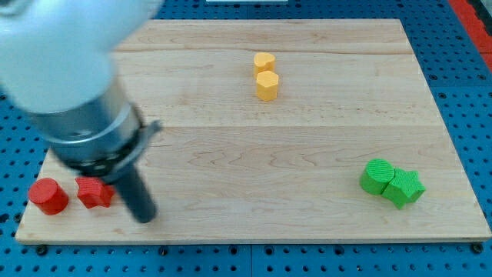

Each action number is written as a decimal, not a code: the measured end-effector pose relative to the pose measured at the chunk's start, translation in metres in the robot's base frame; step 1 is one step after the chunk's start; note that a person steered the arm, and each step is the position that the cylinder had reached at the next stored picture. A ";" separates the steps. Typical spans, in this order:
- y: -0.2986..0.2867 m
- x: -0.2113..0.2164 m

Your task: Place your arm to the right of the hexagon

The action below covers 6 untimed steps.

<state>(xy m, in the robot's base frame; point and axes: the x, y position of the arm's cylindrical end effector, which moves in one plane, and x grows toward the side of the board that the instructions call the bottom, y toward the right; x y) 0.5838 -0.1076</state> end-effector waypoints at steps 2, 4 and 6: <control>0.059 -0.026; 0.072 -0.052; 0.121 -0.133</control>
